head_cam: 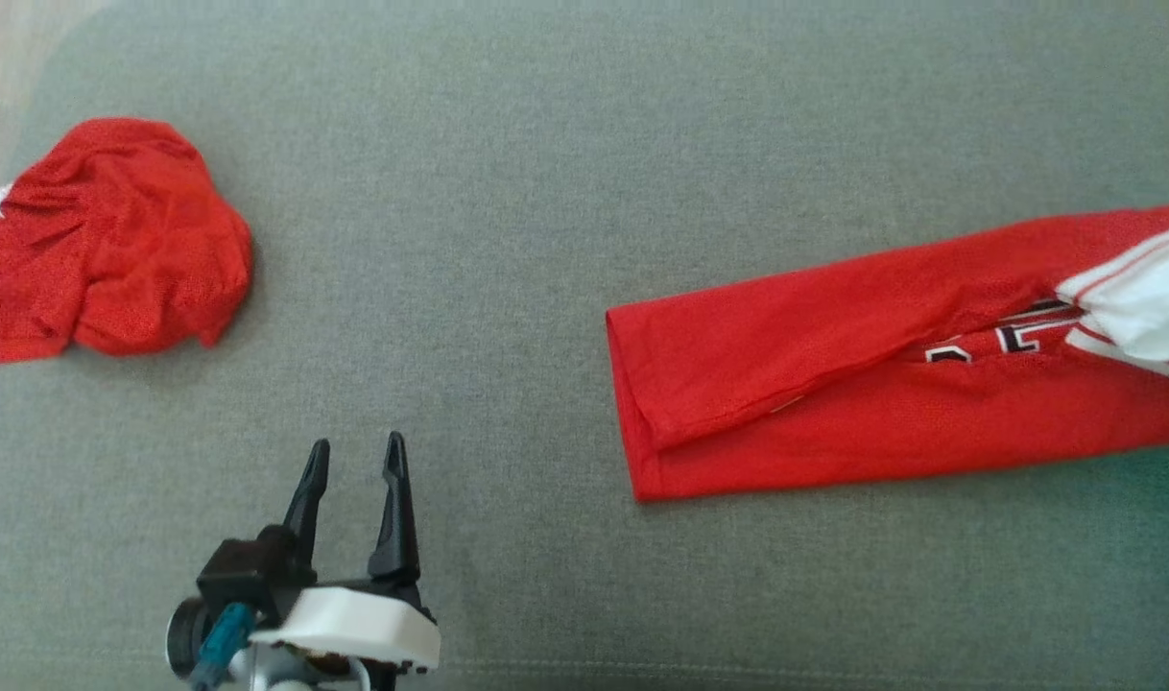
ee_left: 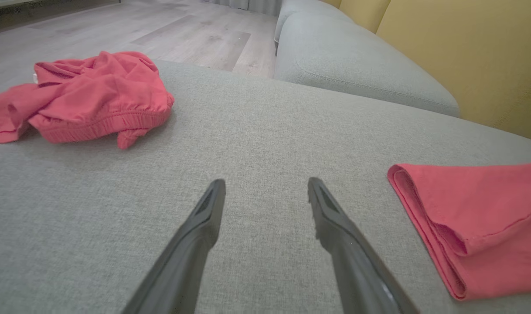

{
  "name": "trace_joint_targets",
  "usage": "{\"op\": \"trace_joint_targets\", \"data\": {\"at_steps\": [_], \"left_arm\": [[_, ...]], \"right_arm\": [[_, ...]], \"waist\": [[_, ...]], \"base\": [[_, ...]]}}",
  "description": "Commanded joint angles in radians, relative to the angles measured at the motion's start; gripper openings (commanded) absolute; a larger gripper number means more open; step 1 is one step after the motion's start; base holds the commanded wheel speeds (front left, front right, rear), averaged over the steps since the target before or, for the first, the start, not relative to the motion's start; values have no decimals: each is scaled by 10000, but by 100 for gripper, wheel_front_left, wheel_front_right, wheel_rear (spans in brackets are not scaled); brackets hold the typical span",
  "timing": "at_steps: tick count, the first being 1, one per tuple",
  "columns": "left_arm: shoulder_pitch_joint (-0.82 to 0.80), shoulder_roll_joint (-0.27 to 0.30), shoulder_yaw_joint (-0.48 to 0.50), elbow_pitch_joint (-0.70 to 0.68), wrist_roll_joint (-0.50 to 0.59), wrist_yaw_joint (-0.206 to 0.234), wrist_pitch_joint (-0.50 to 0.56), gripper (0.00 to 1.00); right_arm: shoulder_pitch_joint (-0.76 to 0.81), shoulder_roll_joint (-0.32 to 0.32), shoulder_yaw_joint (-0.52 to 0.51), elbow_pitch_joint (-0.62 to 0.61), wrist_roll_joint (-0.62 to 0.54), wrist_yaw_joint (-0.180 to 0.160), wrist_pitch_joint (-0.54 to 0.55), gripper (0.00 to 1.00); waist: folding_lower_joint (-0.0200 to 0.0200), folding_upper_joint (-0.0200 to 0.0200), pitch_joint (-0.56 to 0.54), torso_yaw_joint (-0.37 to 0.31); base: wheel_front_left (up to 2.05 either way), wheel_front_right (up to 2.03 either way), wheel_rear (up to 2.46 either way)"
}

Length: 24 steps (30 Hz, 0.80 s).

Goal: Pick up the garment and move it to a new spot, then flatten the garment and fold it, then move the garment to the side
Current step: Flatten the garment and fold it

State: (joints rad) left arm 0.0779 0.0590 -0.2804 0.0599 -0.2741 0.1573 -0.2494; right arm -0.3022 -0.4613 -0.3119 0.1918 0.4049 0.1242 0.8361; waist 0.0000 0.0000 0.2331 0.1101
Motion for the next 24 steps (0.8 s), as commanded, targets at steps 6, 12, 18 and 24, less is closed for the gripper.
{"op": "trace_joint_targets", "data": {"at_steps": [6,12,18,24], "left_arm": [[75,-79,322,-171,-77,-17,-123,100],[-14,-84,61,-147,-406,109,-123,100],[-108,-85,-70,40,-444,118,-124,100],[-86,-86,-49,230,-107,122,-124,100]], "right_arm": [[-51,-313,2109,-2579,891,65,726,0],[-60,423,4158,-3714,1361,65,1346,0],[140,1775,5622,-2861,1015,65,865,0],[499,3133,6040,-1564,621,65,-72,0]], "waist": [[0,0,-452,3],[0,0,-492,149],[0,0,-581,537],[0,0,-794,787]], "base": [[0,0,0],[0,0,0],[0,0,0],[0,0,0]]}}
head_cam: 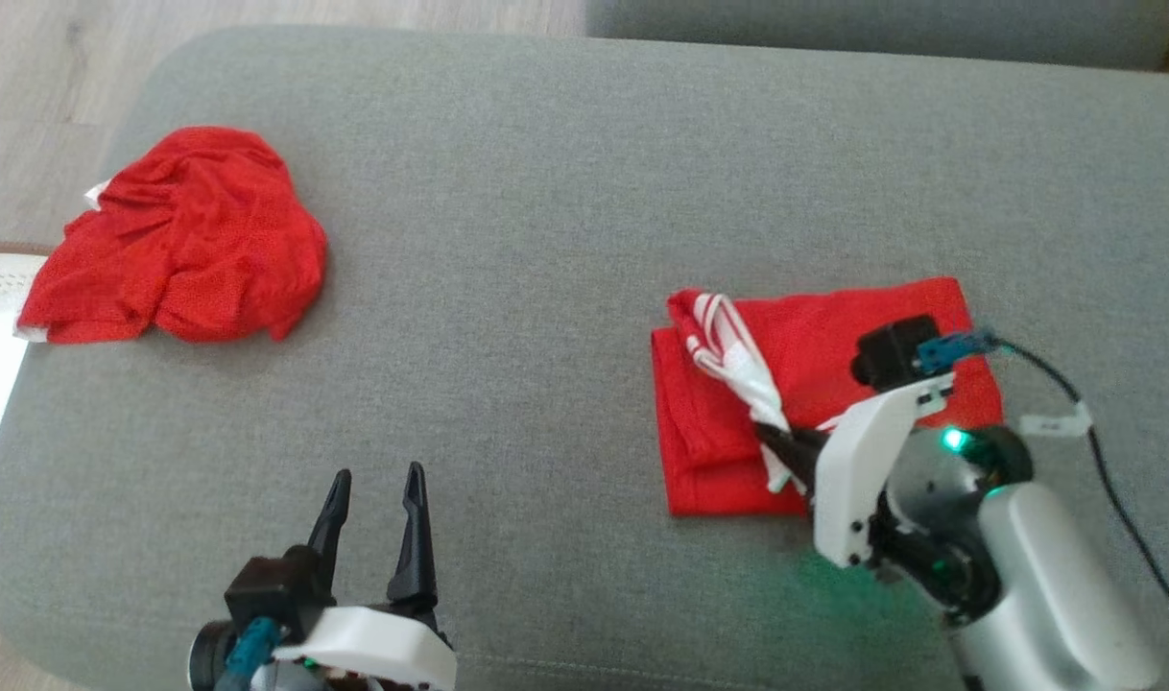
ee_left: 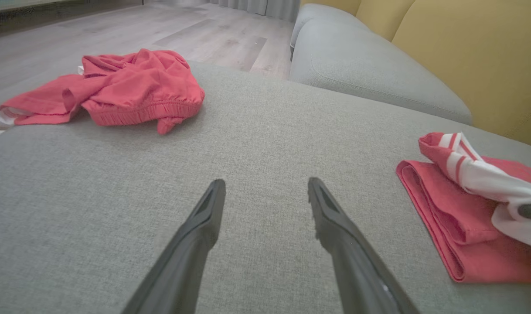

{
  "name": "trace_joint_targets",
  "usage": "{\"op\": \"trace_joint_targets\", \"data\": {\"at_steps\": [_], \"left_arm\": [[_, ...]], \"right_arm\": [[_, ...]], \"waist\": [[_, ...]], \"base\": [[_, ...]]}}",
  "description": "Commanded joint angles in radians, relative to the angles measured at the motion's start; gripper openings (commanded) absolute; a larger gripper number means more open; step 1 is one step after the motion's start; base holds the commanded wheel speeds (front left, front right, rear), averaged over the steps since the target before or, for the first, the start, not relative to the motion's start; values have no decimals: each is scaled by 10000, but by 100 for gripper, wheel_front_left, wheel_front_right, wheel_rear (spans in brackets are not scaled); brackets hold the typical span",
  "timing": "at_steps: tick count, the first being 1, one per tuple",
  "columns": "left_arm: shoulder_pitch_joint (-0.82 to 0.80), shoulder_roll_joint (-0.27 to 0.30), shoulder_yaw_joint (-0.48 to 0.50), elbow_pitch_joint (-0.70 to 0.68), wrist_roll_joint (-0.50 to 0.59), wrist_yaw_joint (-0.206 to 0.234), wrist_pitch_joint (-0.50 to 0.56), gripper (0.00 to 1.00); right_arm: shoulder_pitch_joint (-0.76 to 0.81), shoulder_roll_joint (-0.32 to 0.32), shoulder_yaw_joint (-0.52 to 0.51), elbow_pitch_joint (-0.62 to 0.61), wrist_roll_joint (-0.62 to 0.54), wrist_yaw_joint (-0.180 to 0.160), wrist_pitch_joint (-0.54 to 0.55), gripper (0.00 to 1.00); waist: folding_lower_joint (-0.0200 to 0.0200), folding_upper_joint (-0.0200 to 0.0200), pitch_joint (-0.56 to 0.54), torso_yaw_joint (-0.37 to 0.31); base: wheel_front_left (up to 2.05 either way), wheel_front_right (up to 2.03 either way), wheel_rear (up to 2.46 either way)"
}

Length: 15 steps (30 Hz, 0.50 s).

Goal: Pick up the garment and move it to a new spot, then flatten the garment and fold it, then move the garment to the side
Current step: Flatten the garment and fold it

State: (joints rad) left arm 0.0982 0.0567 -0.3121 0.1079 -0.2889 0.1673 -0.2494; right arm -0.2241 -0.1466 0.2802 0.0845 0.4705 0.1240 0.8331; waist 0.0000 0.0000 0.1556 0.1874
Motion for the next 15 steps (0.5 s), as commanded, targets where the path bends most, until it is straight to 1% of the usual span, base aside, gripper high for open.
{"op": "trace_joint_targets", "data": {"at_steps": [1,8,15], "left_arm": [[-278,-63,301,-228,95,5,-124,100],[-201,-64,435,-194,271,-104,-124,100],[-202,-64,394,-149,344,-158,-124,100]], "right_arm": [[-249,128,134,-335,-88,67,-162,0],[-408,771,48,599,-336,67,-976,0],[-825,954,92,1379,-179,67,-1760,0]], "waist": [[0,0,-53,15],[0,0,-134,-136],[0,0,-144,-228]], "base": [[0,0,0],[0,0,0],[0,0,0]]}}
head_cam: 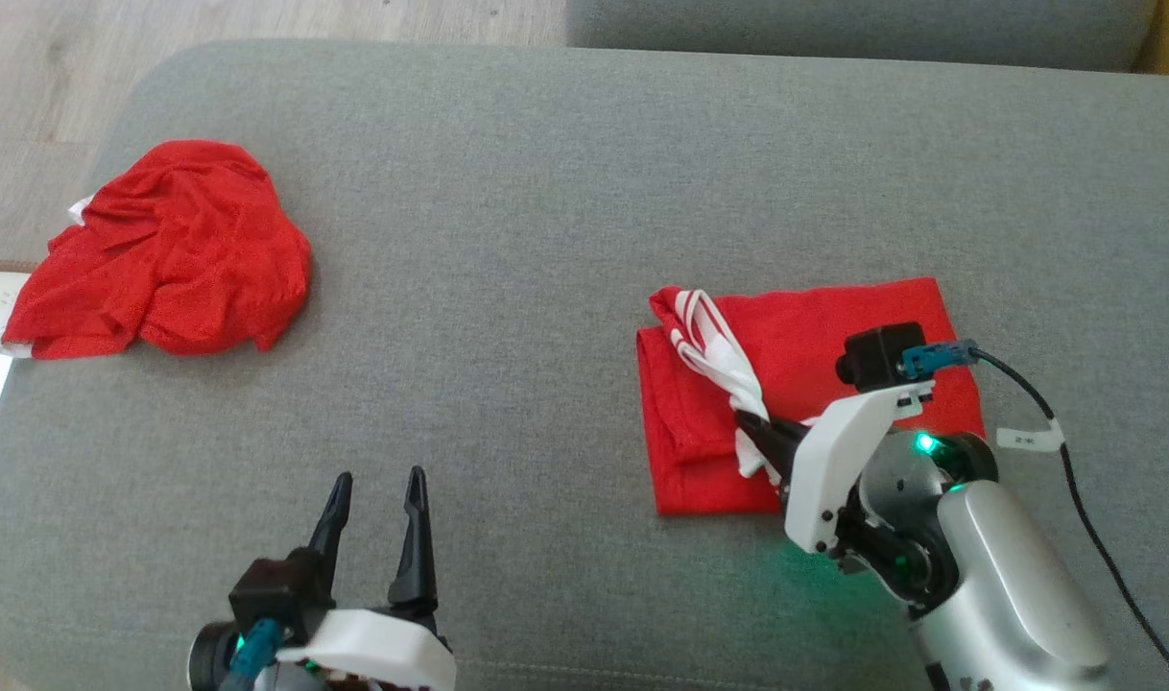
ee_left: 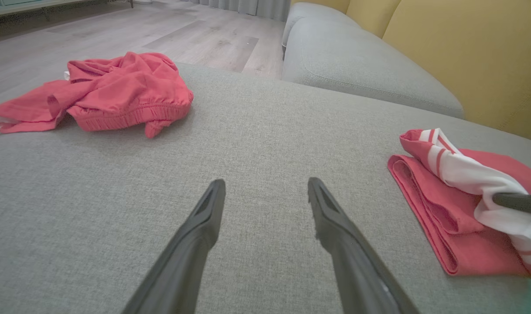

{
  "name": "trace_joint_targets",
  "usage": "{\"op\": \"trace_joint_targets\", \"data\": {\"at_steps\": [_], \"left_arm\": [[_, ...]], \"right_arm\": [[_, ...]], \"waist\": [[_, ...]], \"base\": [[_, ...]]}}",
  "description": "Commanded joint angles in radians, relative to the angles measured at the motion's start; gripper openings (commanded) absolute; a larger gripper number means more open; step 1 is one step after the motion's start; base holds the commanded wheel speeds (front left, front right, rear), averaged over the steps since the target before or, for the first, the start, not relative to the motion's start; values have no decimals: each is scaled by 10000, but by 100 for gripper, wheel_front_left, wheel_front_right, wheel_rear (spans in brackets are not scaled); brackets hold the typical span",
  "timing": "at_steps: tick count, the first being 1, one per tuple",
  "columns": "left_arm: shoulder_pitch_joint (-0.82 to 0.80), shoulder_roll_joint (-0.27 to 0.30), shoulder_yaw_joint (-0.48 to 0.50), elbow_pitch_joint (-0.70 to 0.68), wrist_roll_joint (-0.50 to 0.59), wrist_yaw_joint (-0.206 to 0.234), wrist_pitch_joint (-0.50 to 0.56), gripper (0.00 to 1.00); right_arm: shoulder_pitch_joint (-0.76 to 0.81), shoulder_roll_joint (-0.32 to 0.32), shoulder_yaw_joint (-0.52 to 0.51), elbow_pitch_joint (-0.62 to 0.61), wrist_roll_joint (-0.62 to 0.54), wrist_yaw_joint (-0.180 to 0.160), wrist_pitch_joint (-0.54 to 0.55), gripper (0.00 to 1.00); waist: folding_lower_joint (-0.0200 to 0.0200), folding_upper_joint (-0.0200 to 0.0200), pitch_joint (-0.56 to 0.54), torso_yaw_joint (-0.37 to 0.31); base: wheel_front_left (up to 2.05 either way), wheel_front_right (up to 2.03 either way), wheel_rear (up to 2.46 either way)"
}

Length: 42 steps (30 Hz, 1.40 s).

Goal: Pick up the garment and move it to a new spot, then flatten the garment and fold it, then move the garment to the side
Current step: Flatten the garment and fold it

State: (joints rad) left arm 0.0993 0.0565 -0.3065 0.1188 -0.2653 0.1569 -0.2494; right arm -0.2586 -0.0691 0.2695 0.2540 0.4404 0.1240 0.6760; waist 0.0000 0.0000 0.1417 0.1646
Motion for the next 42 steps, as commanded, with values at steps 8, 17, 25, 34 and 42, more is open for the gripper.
{"op": "trace_joint_targets", "data": {"at_steps": [8,17,25,34,42], "left_arm": [[-176,-62,296,-152,141,-72,-124,100],[-36,-62,308,-123,93,20,-124,100],[301,-62,561,-228,155,116,-124,100],[586,-62,860,-393,277,77,-124,100],[272,-62,843,-559,349,-7,-124,100]], "right_arm": [[-798,186,721,278,1490,67,-1188,30],[-843,188,1600,283,3948,67,-2520,100],[-40,-153,665,-1175,1719,67,-3967,100],[1806,-907,-1262,-2218,-1572,67,-5484,100],[1668,-721,-652,-886,-1893,67,-5809,0]], "waist": [[0,0,-67,-1],[0,0,-322,-145],[0,0,-888,-526],[0,0,-1171,-954],[0,0,-525,-753]], "base": [[0,0,0],[0,0,0],[0,0,0],[0,0,0],[0,0,0]]}}
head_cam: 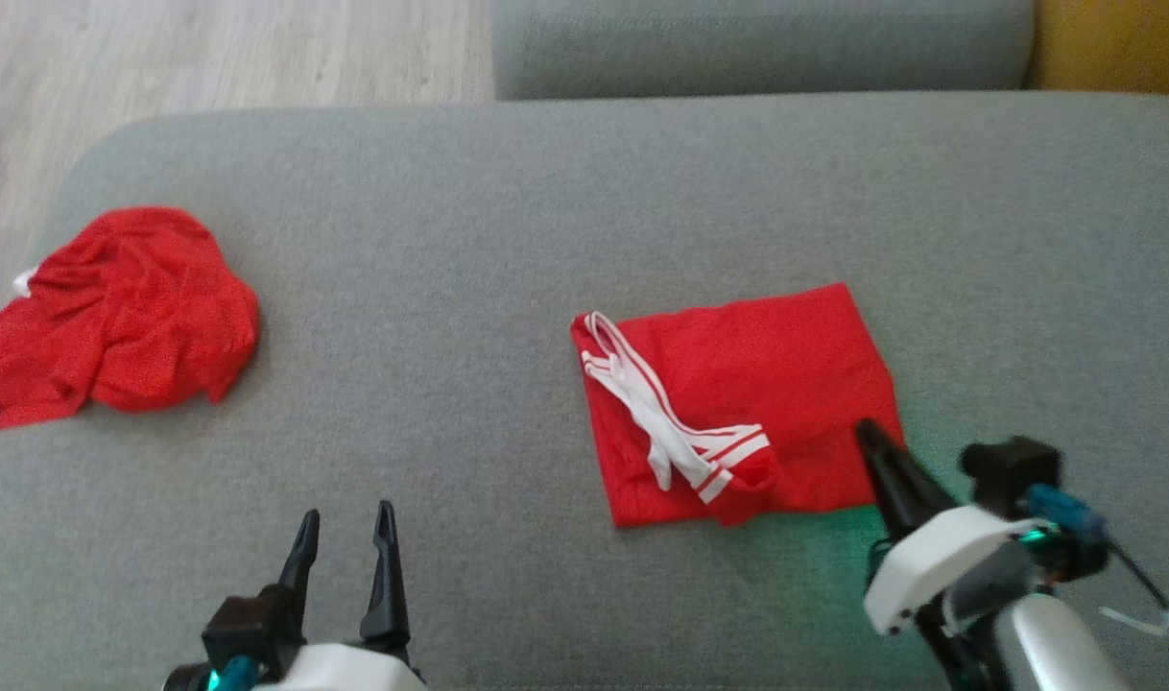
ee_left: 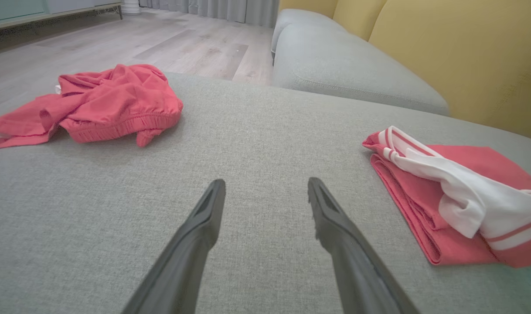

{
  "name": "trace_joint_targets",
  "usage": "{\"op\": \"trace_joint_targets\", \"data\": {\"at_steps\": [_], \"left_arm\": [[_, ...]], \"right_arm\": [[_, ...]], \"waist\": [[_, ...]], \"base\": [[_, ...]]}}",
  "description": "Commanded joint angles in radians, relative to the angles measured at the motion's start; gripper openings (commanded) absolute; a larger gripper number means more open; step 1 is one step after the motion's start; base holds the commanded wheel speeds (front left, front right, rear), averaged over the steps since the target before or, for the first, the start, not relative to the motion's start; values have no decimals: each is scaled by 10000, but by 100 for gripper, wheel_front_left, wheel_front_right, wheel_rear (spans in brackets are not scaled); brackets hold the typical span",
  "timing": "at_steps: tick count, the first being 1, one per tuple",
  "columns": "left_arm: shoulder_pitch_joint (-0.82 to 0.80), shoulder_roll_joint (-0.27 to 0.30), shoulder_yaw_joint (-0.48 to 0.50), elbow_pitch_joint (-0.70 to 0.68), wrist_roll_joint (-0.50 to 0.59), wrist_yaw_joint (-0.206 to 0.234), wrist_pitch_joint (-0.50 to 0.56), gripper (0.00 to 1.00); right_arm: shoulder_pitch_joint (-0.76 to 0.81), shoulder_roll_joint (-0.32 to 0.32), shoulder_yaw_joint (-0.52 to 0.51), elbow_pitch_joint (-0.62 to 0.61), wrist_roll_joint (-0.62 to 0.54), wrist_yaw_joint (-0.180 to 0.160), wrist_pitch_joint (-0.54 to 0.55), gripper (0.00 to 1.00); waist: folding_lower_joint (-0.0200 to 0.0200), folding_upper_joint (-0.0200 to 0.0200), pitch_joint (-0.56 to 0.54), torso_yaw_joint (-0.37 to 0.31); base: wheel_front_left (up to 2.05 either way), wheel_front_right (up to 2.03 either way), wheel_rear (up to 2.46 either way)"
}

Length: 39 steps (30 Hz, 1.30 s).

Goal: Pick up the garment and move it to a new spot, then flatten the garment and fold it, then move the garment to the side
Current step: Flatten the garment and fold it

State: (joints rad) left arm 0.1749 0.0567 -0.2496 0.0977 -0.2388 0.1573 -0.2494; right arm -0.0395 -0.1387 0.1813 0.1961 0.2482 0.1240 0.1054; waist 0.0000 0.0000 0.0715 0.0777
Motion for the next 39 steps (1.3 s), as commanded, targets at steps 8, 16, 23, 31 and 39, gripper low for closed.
{"op": "trace_joint_targets", "data": {"at_steps": [8,16,23,31,39], "left_arm": [[-758,-64,284,-277,162,-41,-124,100],[-872,-64,206,-238,55,9,-124,100],[-778,-64,179,-190,-85,115,-124,100],[-588,-64,345,-228,-139,193,-124,100],[-184,-64,635,-130,75,54,-124,100]], "right_arm": [[-1777,526,2029,1953,9,67,-684,0],[-2449,846,3945,3144,689,67,-842,0],[-2817,881,5289,3689,1362,67,-989,0],[-2723,826,4591,3681,829,67,-2098,0],[-1098,-120,1926,2191,-494,67,-3095,100]], "waist": [[0,0,593,490],[0,0,541,747],[0,0,271,802],[0,0,-237,500],[0,0,-911,174]], "base": [[0,0,0],[0,0,0],[0,0,0],[0,0,0],[0,0,0]]}}
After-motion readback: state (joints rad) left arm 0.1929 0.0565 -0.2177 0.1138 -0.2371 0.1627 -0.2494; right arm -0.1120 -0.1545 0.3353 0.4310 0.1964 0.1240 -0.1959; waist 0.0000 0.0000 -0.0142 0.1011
